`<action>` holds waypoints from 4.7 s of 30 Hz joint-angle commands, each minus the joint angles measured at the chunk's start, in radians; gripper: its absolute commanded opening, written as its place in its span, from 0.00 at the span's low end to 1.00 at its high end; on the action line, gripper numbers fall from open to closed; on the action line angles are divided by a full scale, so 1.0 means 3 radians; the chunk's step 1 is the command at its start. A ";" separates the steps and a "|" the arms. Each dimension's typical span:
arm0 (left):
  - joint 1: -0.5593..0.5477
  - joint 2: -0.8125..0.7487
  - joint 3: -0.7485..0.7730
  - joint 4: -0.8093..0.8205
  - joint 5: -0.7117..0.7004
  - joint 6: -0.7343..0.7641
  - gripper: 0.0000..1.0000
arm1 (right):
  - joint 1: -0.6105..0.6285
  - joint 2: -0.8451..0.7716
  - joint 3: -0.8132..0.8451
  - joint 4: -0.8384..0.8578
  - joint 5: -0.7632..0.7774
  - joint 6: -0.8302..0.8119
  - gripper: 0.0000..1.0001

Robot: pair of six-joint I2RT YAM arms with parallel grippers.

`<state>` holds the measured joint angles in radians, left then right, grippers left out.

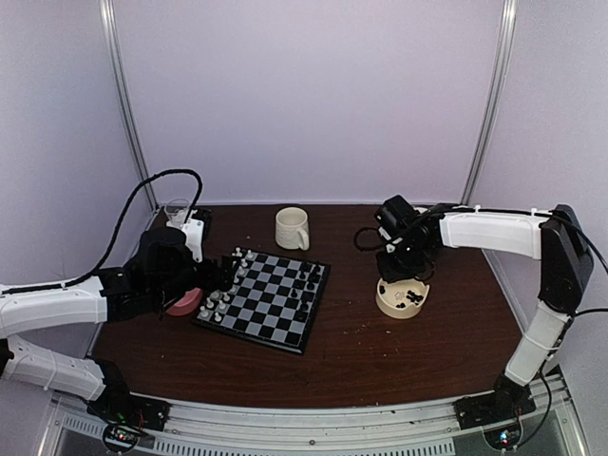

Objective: Set up the chess pieces on the board

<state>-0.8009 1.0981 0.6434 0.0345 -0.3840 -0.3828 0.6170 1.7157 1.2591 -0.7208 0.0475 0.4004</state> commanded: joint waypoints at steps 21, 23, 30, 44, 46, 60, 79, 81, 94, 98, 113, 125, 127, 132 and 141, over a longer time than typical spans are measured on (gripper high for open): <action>0.0017 -0.0024 0.0072 0.0083 0.0078 0.0069 0.97 | -0.0088 0.0350 -0.0195 0.0389 -0.0138 0.0143 0.22; 0.0021 -0.0016 0.0077 0.0084 0.0080 0.0069 0.97 | -0.0091 0.0390 -0.0201 0.0404 -0.0148 0.0139 0.22; 0.0018 -0.0004 0.0085 0.0076 0.0078 0.0069 0.97 | -0.0108 0.0464 -0.0253 0.0484 -0.0356 0.0181 0.22; 0.0017 0.0006 0.0085 0.0082 0.0078 0.0069 0.97 | -0.0195 0.0646 -0.0215 0.0524 -0.0391 0.0200 0.24; 0.0017 0.0006 0.0090 0.0078 0.0078 0.0069 0.97 | -0.0208 0.0667 -0.0204 0.0526 -0.0382 0.0207 0.23; 0.0022 0.0026 0.0099 0.0074 0.0094 0.0069 0.97 | -0.0315 0.0697 -0.0200 0.0546 -0.0244 0.0306 0.27; 0.0019 0.0016 0.0096 0.0074 0.0133 0.0060 0.97 | -0.0411 0.0534 -0.0399 0.0942 -0.0408 0.0162 0.48; 0.0021 0.0019 0.0099 0.0074 0.0143 0.0059 0.97 | -0.0415 0.0490 -0.0454 0.1045 -0.0469 0.0147 0.47; 0.0016 0.0021 0.0104 0.0064 0.0174 0.0058 0.97 | -0.0415 0.0267 -0.0589 0.1208 -0.0329 0.0067 0.21; 0.0016 -0.0003 0.0097 0.0058 0.0167 0.0063 0.97 | -0.0410 0.0160 -0.0649 0.1194 -0.0300 0.0066 0.17; 0.0016 0.0018 0.0105 0.0060 0.0151 0.0080 0.97 | -0.0374 -0.0109 -0.0775 0.0996 -0.0090 0.0117 0.26; 0.0016 0.0023 0.0118 0.0054 0.0153 0.0080 0.97 | -0.0383 0.0151 -0.0647 0.1301 -0.0373 0.0370 0.33; 0.0019 0.0017 0.0117 0.0054 0.0150 0.0082 0.97 | -0.0392 0.0165 -0.0646 0.1339 -0.0375 0.0446 0.33; 0.0017 0.0006 0.0118 0.0048 0.0147 0.0085 0.97 | -0.0430 0.0149 -0.0627 0.1251 -0.0319 0.0760 0.30; 0.0017 0.0035 0.0120 0.0050 0.0158 0.0076 0.97 | -0.0437 -0.0062 -0.0667 0.1175 -0.0408 0.1424 0.33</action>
<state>-0.8009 1.1049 0.6491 0.0326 -0.3397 -0.3729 0.4919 1.7489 1.0477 -0.3485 -0.0792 0.7071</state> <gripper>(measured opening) 0.973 0.329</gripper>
